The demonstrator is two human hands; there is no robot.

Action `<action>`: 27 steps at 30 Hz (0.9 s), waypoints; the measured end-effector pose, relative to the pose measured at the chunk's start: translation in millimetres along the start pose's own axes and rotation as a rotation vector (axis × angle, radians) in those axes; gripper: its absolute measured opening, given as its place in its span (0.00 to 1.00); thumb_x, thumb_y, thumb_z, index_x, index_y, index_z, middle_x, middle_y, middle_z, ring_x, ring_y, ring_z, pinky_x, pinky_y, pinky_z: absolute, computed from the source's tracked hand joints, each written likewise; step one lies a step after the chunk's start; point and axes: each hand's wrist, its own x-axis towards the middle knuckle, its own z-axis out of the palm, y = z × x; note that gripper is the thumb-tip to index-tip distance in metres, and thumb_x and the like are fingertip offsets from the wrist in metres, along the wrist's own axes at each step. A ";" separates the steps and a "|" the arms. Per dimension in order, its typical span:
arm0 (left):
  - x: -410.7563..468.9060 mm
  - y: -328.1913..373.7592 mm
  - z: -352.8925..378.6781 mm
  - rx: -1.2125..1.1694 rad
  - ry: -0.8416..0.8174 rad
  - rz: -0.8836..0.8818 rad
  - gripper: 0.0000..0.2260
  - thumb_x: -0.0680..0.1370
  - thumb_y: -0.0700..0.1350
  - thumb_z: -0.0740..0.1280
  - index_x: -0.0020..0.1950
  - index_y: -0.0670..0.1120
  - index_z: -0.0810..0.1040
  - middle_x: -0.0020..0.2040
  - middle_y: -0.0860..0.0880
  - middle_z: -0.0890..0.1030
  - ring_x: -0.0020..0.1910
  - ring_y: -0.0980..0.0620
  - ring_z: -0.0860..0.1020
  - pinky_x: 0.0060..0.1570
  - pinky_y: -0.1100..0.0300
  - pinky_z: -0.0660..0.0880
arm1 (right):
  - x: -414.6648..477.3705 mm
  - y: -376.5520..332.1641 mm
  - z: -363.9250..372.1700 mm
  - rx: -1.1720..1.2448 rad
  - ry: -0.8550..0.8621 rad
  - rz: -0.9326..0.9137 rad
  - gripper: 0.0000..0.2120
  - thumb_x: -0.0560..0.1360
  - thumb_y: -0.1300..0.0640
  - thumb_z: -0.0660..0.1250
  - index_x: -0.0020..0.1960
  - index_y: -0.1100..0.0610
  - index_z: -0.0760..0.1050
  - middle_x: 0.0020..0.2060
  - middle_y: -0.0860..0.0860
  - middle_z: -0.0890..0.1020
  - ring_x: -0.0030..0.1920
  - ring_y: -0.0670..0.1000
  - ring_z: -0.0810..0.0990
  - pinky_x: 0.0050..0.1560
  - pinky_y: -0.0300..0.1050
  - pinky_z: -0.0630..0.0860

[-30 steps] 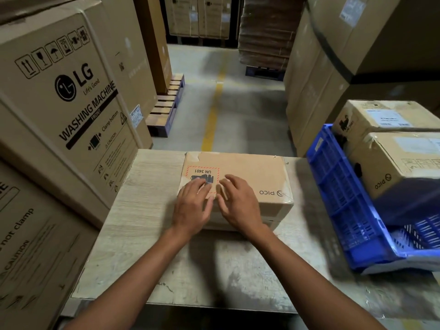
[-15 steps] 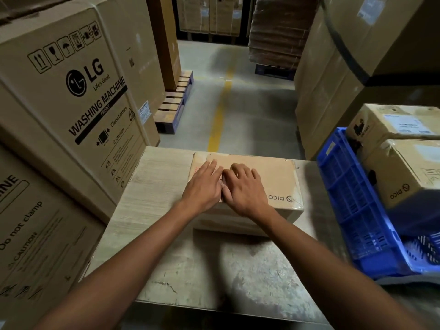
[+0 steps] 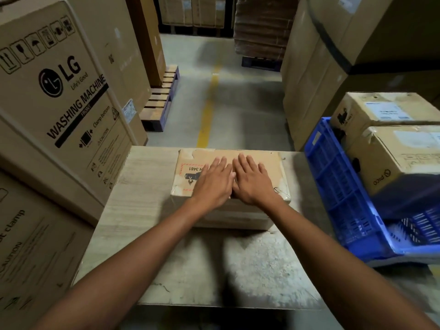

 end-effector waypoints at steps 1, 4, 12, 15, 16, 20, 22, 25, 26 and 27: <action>1.8 -1.7 -3.0 0.011 -0.010 0.003 0.23 0.86 0.52 0.48 0.80 0.46 0.61 0.81 0.46 0.56 0.81 0.48 0.52 0.78 0.47 0.50 | 3.1 0.4 -4.6 0.003 -0.011 -0.006 0.31 0.84 0.44 0.45 0.83 0.56 0.47 0.82 0.55 0.46 0.82 0.55 0.44 0.79 0.58 0.45; -0.8 -4.7 -3.9 -0.007 0.084 0.080 0.21 0.85 0.50 0.53 0.72 0.42 0.74 0.76 0.42 0.69 0.76 0.42 0.65 0.74 0.46 0.61 | 1.5 1.5 -14.3 0.004 0.039 -0.036 0.28 0.83 0.44 0.51 0.78 0.56 0.61 0.80 0.57 0.59 0.80 0.58 0.56 0.76 0.59 0.58; -31.8 -0.5 25.8 -0.079 0.502 0.286 0.13 0.79 0.44 0.62 0.41 0.40 0.82 0.40 0.44 0.80 0.40 0.44 0.77 0.39 0.49 0.75 | -48.5 -9.8 21.5 0.059 0.446 0.022 0.09 0.76 0.55 0.66 0.51 0.57 0.80 0.49 0.55 0.79 0.46 0.58 0.76 0.44 0.50 0.70; -29.4 5.8 22.9 -0.073 0.464 0.242 0.14 0.79 0.45 0.61 0.40 0.41 0.82 0.38 0.45 0.79 0.40 0.45 0.76 0.38 0.50 0.76 | -48.6 -8.1 25.6 0.131 0.513 0.006 0.10 0.75 0.55 0.65 0.51 0.58 0.81 0.47 0.55 0.79 0.45 0.58 0.76 0.44 0.49 0.70; -27.9 8.4 19.7 -0.066 0.445 0.228 0.15 0.78 0.46 0.60 0.39 0.40 0.82 0.38 0.45 0.78 0.39 0.45 0.76 0.37 0.51 0.76 | -48.0 -7.9 23.2 0.147 0.494 0.006 0.11 0.75 0.54 0.64 0.52 0.58 0.81 0.48 0.55 0.79 0.46 0.58 0.76 0.45 0.50 0.70; -24.0 14.9 11.8 -0.129 0.379 0.309 0.18 0.78 0.48 0.58 0.44 0.40 0.84 0.43 0.43 0.82 0.44 0.44 0.78 0.41 0.50 0.79 | -57.9 -3.0 16.2 0.147 0.468 0.094 0.11 0.75 0.52 0.67 0.52 0.57 0.81 0.53 0.57 0.79 0.52 0.59 0.76 0.52 0.53 0.71; -20.9 20.2 17.5 -0.157 0.338 0.354 0.17 0.78 0.47 0.59 0.50 0.40 0.85 0.52 0.42 0.84 0.52 0.43 0.80 0.51 0.50 0.79 | -64.9 6.5 17.9 0.138 0.499 0.186 0.12 0.74 0.50 0.64 0.50 0.56 0.80 0.55 0.57 0.78 0.53 0.59 0.77 0.54 0.54 0.72; -14.5 34.9 24.0 -0.146 0.242 0.323 0.20 0.78 0.50 0.57 0.59 0.40 0.83 0.59 0.42 0.83 0.59 0.42 0.80 0.61 0.47 0.76 | -70.2 16.7 22.0 0.165 0.532 0.196 0.15 0.74 0.50 0.58 0.51 0.57 0.78 0.53 0.56 0.78 0.51 0.59 0.77 0.52 0.53 0.73; -13.6 38.7 23.4 -0.128 0.226 0.312 0.21 0.77 0.51 0.56 0.59 0.40 0.82 0.59 0.43 0.83 0.59 0.42 0.80 0.60 0.47 0.76 | -70.6 18.4 22.9 0.168 0.536 0.183 0.15 0.74 0.50 0.58 0.52 0.57 0.78 0.52 0.55 0.79 0.51 0.58 0.77 0.52 0.52 0.73; -12.4 41.2 21.4 -0.111 0.220 0.304 0.22 0.77 0.51 0.56 0.58 0.41 0.83 0.57 0.44 0.84 0.58 0.43 0.80 0.58 0.47 0.76 | -71.0 20.6 23.1 0.171 0.535 0.173 0.15 0.74 0.50 0.58 0.52 0.57 0.78 0.51 0.54 0.79 0.50 0.58 0.77 0.51 0.52 0.72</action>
